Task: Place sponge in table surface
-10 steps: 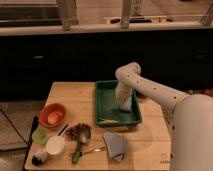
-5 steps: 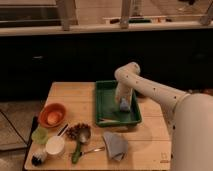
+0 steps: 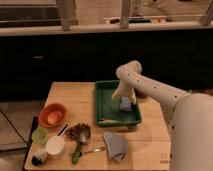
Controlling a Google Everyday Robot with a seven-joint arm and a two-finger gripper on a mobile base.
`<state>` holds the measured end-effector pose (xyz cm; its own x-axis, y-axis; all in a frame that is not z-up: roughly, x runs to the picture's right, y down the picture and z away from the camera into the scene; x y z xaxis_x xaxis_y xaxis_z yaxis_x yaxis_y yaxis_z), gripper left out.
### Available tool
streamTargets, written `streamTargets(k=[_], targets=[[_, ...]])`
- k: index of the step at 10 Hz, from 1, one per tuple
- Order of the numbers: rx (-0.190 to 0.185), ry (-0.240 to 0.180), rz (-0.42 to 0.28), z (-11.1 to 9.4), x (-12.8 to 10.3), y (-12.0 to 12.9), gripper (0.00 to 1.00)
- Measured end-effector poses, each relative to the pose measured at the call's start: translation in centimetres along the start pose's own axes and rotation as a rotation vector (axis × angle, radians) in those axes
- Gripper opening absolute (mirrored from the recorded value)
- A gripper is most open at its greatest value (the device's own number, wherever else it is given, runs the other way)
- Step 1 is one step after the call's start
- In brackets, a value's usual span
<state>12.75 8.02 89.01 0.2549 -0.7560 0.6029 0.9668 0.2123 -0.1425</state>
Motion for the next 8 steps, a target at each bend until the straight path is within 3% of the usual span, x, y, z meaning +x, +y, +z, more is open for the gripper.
streamTargets(k=[8], targets=[[0.001,-0.033,-0.02,3.4,0.8,-0.2,0.8]])
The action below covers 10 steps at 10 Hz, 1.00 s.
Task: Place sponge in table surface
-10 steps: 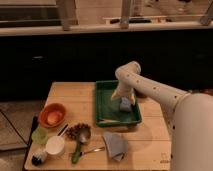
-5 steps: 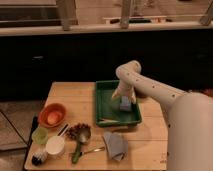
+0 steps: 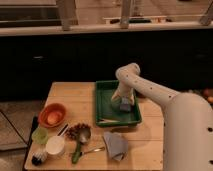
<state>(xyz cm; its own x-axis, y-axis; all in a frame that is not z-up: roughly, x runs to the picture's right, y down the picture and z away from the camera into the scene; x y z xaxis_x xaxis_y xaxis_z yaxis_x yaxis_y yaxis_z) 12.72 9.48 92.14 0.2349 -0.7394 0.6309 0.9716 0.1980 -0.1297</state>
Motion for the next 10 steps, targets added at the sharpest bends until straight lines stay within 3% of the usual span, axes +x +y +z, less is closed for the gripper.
streamTargets(k=[4,10], targets=[[0.005,0.003,-0.008,0.9,-0.17,0.24,0.76],[0.005,0.017,-0.027,0.84,-0.78,0.6,0.15]])
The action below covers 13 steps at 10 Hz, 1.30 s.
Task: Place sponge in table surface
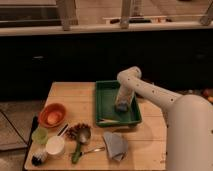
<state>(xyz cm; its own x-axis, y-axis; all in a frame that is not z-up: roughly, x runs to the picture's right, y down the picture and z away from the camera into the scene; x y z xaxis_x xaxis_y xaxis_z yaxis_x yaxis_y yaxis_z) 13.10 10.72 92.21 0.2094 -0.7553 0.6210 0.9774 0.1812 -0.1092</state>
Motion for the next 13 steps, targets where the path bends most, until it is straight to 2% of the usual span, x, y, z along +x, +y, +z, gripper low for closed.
streamTargets(k=[2,3,9,13], targets=[[-0.001,0.006,-0.01,-0.5,-0.2,-0.1,0.02],[-0.001,0.013,-0.023,-1.1,-0.3,-0.4,0.0],[0.006,0.025,-0.073,-5.0,-1.1,-1.7,0.0],[0.01,0.009,-0.105,-8.3,-3.0,-1.7,0.0]])
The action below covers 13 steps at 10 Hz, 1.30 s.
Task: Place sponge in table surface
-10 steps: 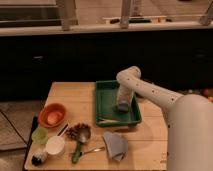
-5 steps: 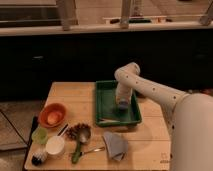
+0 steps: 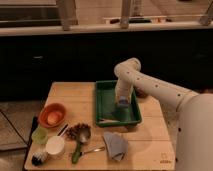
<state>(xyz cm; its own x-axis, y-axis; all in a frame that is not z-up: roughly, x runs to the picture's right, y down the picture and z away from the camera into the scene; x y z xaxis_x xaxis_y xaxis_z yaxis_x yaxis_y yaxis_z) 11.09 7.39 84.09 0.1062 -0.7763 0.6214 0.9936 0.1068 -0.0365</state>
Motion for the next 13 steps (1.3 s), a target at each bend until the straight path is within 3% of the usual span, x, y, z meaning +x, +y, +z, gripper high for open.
streamTargets(k=[5,13], targets=[[0.002,0.015,0.003,-3.1,-3.1,1.9,0.0],[-0.009,0.025,0.141,-3.4,-6.9,9.9,0.0]])
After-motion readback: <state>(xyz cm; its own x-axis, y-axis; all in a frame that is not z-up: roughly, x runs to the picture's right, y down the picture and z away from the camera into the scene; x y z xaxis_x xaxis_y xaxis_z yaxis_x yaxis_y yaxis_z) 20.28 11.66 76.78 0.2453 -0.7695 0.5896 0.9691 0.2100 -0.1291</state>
